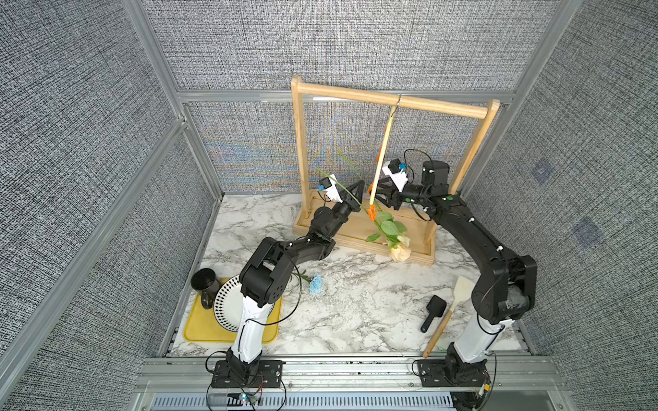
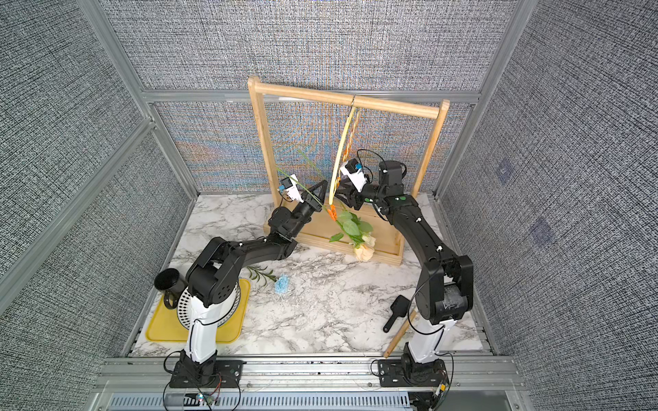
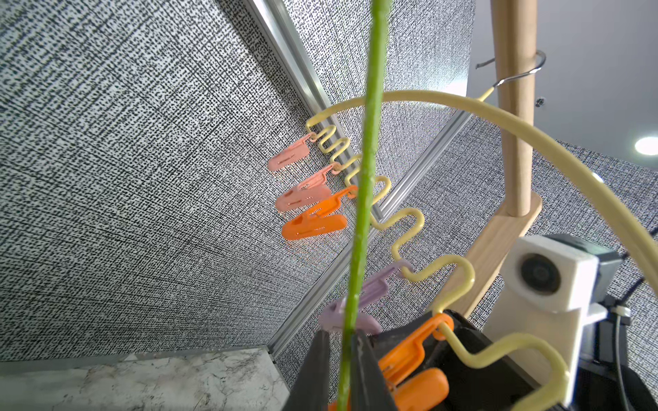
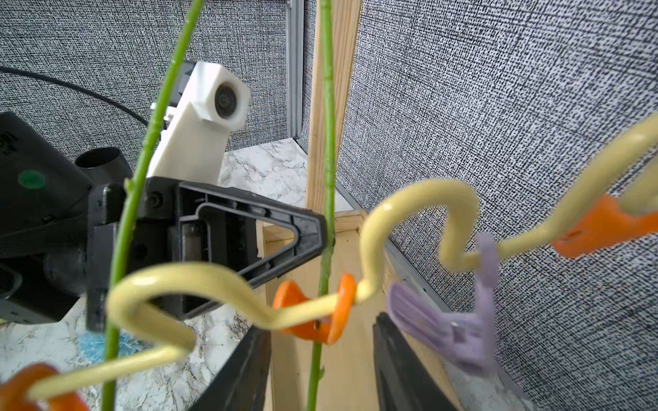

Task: Dry the flowers on a clothes hanger
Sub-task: Clamp the flower onto the hanger.

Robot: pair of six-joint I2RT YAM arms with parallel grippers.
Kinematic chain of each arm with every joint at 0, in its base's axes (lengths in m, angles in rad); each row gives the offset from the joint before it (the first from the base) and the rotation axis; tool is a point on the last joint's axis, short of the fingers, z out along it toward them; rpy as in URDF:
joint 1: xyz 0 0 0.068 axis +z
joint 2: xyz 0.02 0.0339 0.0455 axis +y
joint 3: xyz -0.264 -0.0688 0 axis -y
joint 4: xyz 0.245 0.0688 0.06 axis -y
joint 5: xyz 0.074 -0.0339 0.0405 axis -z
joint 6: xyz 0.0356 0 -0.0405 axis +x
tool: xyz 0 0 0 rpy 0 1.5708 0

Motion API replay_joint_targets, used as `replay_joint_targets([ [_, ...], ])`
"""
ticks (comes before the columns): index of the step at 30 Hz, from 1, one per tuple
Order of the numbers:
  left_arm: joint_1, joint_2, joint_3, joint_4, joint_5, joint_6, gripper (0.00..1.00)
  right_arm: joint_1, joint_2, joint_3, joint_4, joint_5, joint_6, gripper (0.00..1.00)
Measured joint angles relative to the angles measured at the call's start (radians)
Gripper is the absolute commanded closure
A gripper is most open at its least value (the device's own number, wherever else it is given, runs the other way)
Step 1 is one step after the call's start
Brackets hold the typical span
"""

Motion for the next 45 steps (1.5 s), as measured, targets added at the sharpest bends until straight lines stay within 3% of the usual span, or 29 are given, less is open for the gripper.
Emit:
replay_joint_targets([
  [3, 0.003, 0.0, -0.004, 0.0, -0.005, -0.014, 0.63, 0.0, -0.014, -0.017, 0.002, 0.0, 0.0, 0.48],
  [15, 0.024, -0.016, -0.042, 0.014, -0.022, -0.034, 0.56, -0.011, -0.052, -0.055, 0.023, 0.032, 0.011, 0.47],
  [34, 0.108, -0.098, -0.182, 0.0, -0.025, -0.009, 0.37, -0.027, -0.166, -0.166, 0.052, 0.041, 0.037, 0.44],
  [39, 0.131, -0.12, -0.22, -0.015, -0.009, -0.01, 0.27, -0.031, -0.198, -0.183, 0.058, 0.05, 0.041, 0.44],
  [45, 0.154, -0.238, -0.301, -0.076, 0.013, -0.008, 0.17, -0.031, -0.277, -0.237, 0.07, 0.063, 0.048, 0.44],
])
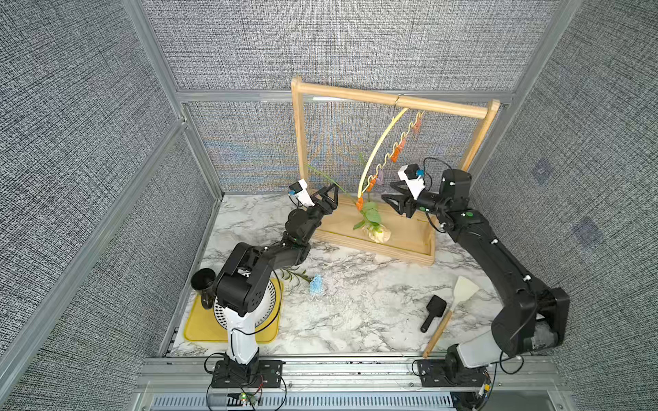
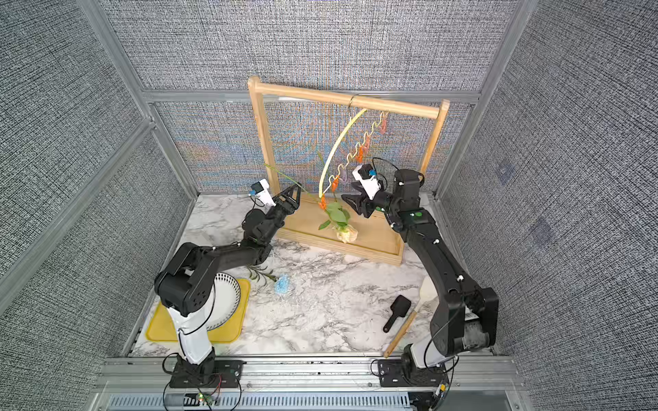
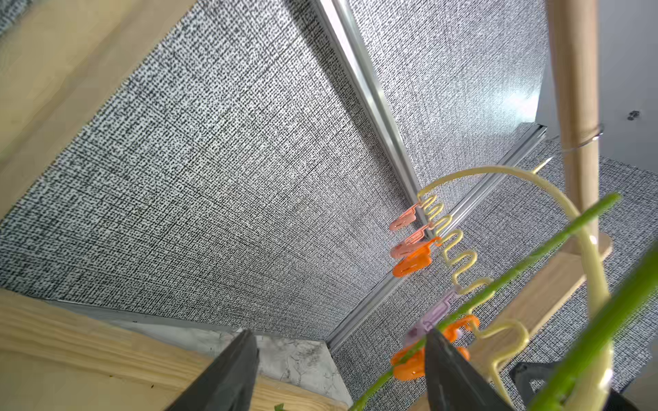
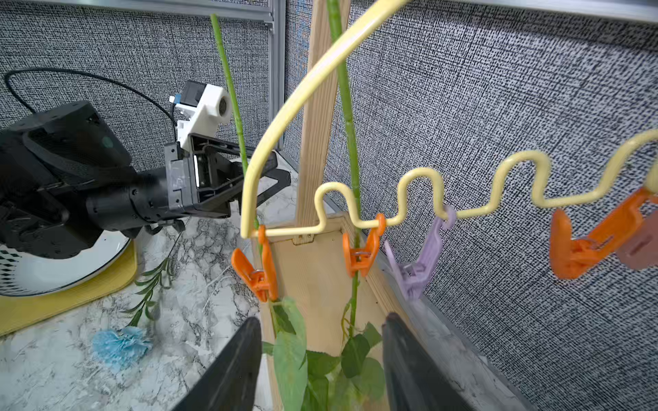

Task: Dry the flowers on a clothes hanger
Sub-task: Clamp the flower onto the hanger, then pick up the flower at the center of the board.

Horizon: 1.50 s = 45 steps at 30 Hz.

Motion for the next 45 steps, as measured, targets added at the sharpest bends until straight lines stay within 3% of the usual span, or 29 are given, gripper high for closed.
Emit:
replay_joint_targets([
  [10, 0.024, -0.181, -0.074, -0.313, 0.035, 0.083, 0.11, 0.0, -0.18, -0.125, -0.007, 0.053, -0.014, 0.44],
  [17, 0.061, -0.317, -0.177, -0.526, -0.004, 0.119, 0.1, 0.002, -0.328, -0.181, -0.079, 0.074, -0.114, 0.43],
  [22, 0.074, -0.497, -0.22, -0.804, -0.086, 0.148, 0.11, 0.039, -0.422, -0.201, -0.163, 0.061, -0.241, 0.42],
  [27, 0.091, -0.615, -0.139, -1.21, -0.232, 0.167, 0.11, 0.124, -0.43, -0.169, -0.291, 0.048, -0.37, 0.4],
  [31, 0.101, -0.624, -0.051, -1.534, -0.298, 0.173, 0.12, 0.241, -0.404, -0.143, -0.37, 0.065, -0.443, 0.38],
  [36, 0.127, -0.599, -0.006, -1.841, -0.313, 0.126, 0.2, 0.407, -0.345, -0.126, -0.429, 0.15, -0.482, 0.37],
  [45, 0.207, -0.443, 0.045, -2.05, -0.228, 0.013, 0.31, 0.508, -0.286, -0.158, -0.428, 0.249, -0.473, 0.38],
])
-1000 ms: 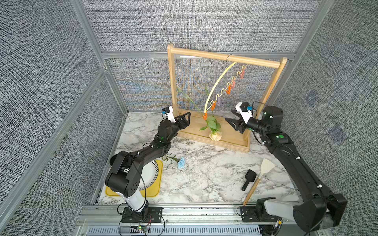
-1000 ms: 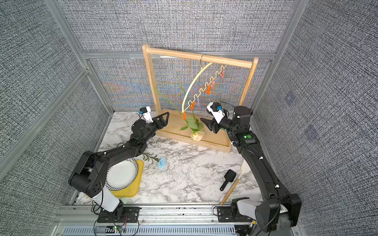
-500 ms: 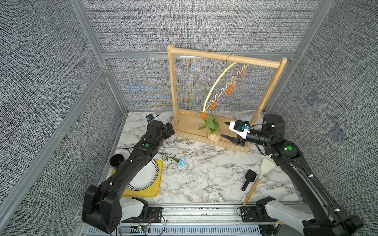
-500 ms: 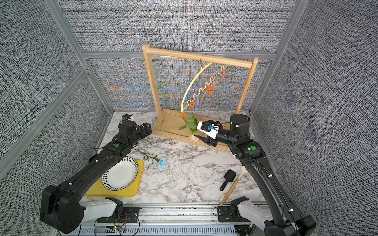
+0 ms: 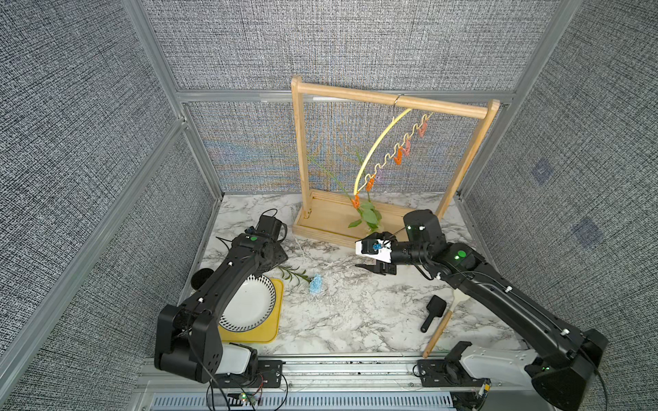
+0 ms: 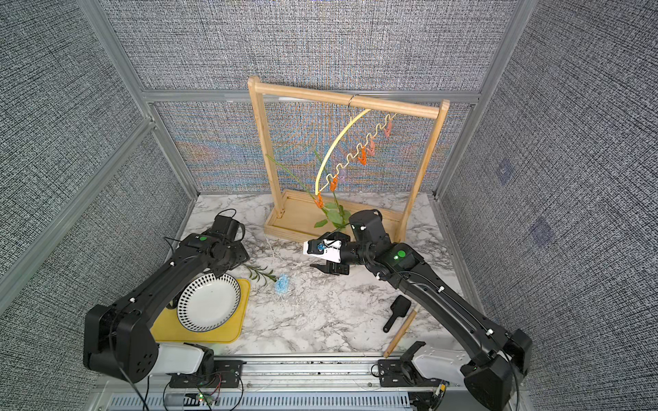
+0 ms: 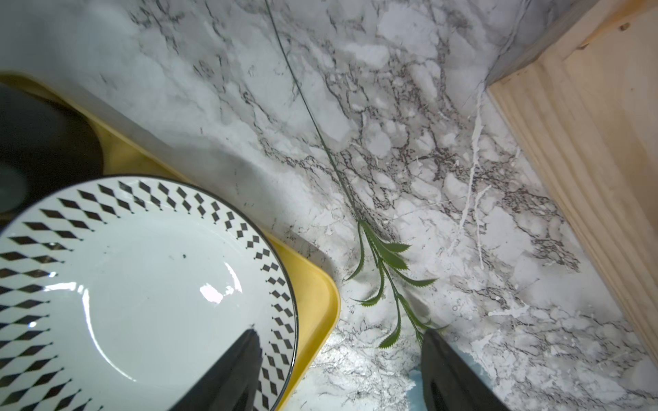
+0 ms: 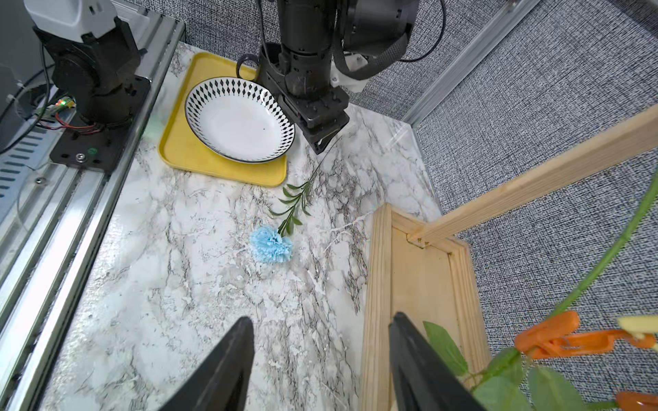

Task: Dry the flowers on a clothes hanger
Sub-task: Pick up the flower at the center of the board.

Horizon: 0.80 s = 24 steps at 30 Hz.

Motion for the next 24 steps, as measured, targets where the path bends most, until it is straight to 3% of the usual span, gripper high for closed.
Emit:
replay_joint_targets([
  [2, 0.021, 0.068, 0.04, -0.017, 0.023, -0.015, 0.37, 0.008, 0.0, -0.008, 0.006, 0.01, 0.01, 0.38],
  [11, 0.108, 0.378, 0.269, -0.099, 0.111, -0.006, 0.45, 0.013, -0.03, -0.022, 0.014, 0.063, 0.045, 0.39],
  [22, 0.146, 0.556, 0.343, -0.113, 0.121, -0.015, 0.47, 0.014, -0.08, -0.022, 0.022, 0.116, 0.067, 0.39],
  [24, 0.146, 0.581, 0.343, -0.111, 0.121, -0.016, 0.52, 0.014, -0.089, -0.022, 0.023, 0.118, 0.071, 0.39],
])
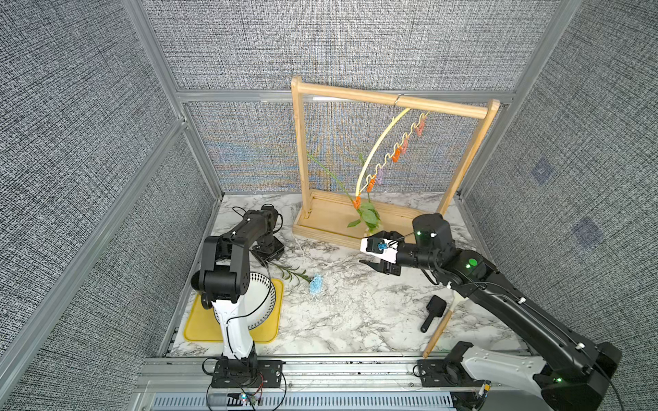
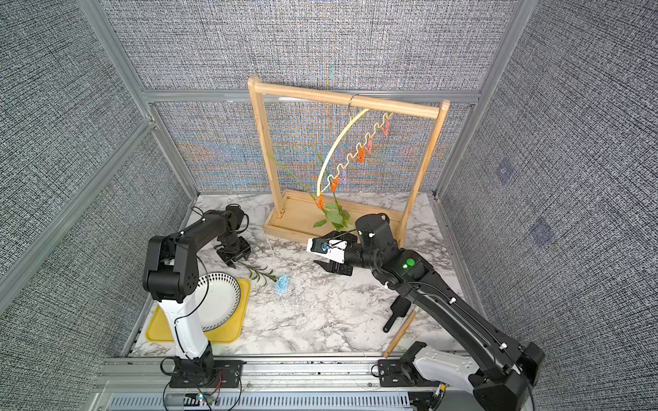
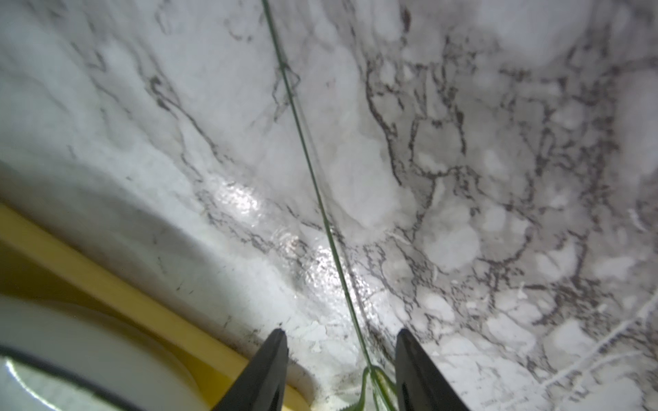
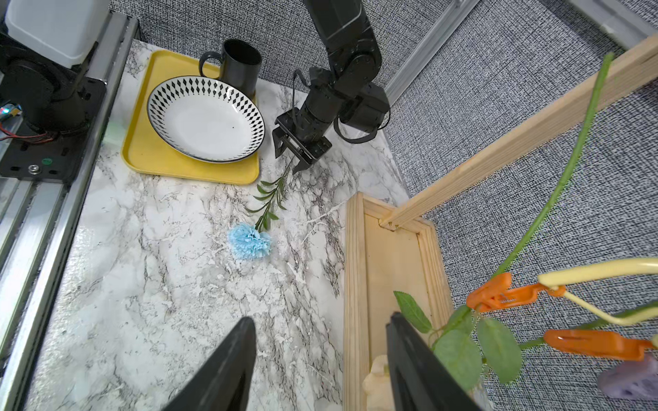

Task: Dry the flowers on a clothes hanger
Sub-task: Pick up the flower at the center of the board.

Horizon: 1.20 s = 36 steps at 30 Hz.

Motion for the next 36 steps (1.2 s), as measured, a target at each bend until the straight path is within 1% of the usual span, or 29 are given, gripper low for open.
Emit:
replay_joint_targets([
  [2, 0.001, 0.02, 0.0, 0.001, 0.001, 0.0, 0.59, 0.0, -0.003, 0.0, 0.003, 0.006, 0.004, 0.4],
  [4, 0.003, 0.03, 0.004, 0.006, 0.006, -0.002, 0.63, 0.0, -0.002, 0.001, 0.003, 0.006, 0.013, 0.4],
  [7, 0.004, 0.037, 0.01, 0.011, 0.01, -0.006, 0.77, 0.0, 0.003, 0.011, 0.003, 0.006, 0.018, 0.4],
  [12, 0.006, 0.031, 0.005, 0.03, 0.007, -0.006, 0.84, 0.0, 0.001, 0.018, 0.006, 0.005, 0.025, 0.4],
  [13, 0.007, 0.026, 0.0, 0.034, 0.002, -0.006, 0.9, 0.0, 0.0, 0.018, 0.006, 0.005, 0.025, 0.4],
  [14, 0.008, 0.019, -0.006, 0.036, -0.005, -0.006, 0.93, 0.0, -0.002, 0.018, 0.005, 0.006, 0.026, 0.4],
  [19, 0.009, -0.059, -0.038, 0.037, -0.014, -0.003, 0.97, 0.0, -0.011, 0.018, 0.005, 0.002, 0.031, 0.4],
  [25, 0.009, -0.192, -0.101, 0.058, -0.002, -0.003, 0.98, -0.01, -0.033, 0.007, 0.013, 0.01, 0.076, 0.4],
  [27, 0.007, -0.243, -0.129, 0.071, 0.026, -0.003, 0.98, -0.04, -0.031, 0.007, 0.022, 0.025, 0.121, 0.39],
  [30, -0.005, -0.318, -0.169, 0.112, 0.075, -0.004, 0.98, -0.11, -0.031, 0.007, 0.042, 0.025, 0.213, 0.39],
  [33, -0.036, -0.393, -0.198, 0.162, 0.118, -0.011, 0.98, -0.175, -0.044, -0.01, 0.077, -0.022, 0.286, 0.38],
  [36, -0.077, -0.476, -0.216, 0.22, 0.126, -0.028, 0.98, -0.194, -0.047, -0.03, 0.093, -0.103, 0.328, 0.37],
])
